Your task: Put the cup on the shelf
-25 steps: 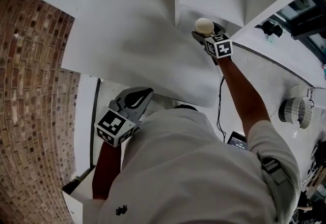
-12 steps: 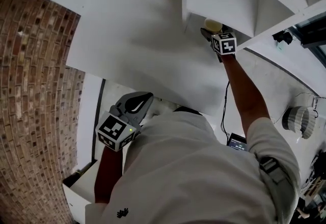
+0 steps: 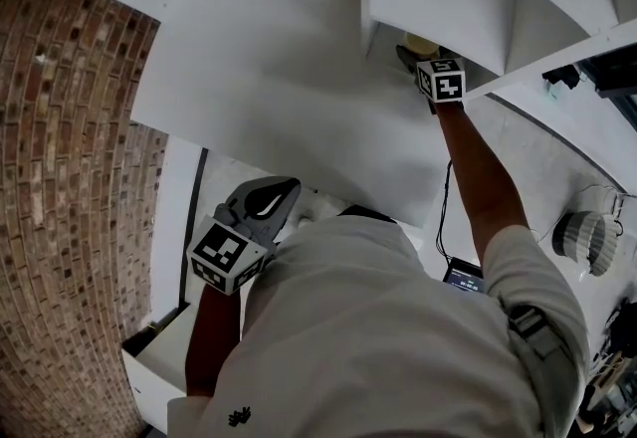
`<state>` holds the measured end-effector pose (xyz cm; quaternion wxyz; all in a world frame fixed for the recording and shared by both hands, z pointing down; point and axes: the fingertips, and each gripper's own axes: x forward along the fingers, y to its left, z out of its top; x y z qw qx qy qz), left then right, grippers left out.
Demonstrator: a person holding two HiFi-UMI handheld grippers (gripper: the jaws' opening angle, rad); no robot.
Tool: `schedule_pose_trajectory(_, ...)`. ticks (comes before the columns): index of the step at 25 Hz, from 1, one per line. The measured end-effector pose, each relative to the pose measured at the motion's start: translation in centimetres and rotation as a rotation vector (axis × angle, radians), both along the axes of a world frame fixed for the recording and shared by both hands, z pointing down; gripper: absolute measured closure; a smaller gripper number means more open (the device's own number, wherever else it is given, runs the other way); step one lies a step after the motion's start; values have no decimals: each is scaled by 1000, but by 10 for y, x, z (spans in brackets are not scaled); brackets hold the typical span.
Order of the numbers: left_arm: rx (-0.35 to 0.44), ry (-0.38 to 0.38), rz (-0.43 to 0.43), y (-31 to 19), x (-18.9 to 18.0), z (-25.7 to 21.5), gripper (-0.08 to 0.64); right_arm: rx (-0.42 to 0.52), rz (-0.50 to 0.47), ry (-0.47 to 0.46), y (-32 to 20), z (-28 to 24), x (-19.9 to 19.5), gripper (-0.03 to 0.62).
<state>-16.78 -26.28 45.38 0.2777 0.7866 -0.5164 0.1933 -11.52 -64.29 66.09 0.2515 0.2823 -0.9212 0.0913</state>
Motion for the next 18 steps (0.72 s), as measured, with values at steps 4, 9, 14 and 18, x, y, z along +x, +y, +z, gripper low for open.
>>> schedule_pose_trajectory(4,-1,-3,2,1,0,-1,554,15,-10,13,2,3,-1,155)
schedule_pose_trajectory(9,-1,-3,17,1,1,-2,554,-8,21,0,2,4,2,132)
schedule_pose_trajectory(14,9,-6,42,3,4,-4,554,-21,50,-20,7,-2,10,123)
schedule_pose_trajectory(18,14,-4,64,8,7,-4,554,-32,79,-33,15,-5,18,127)
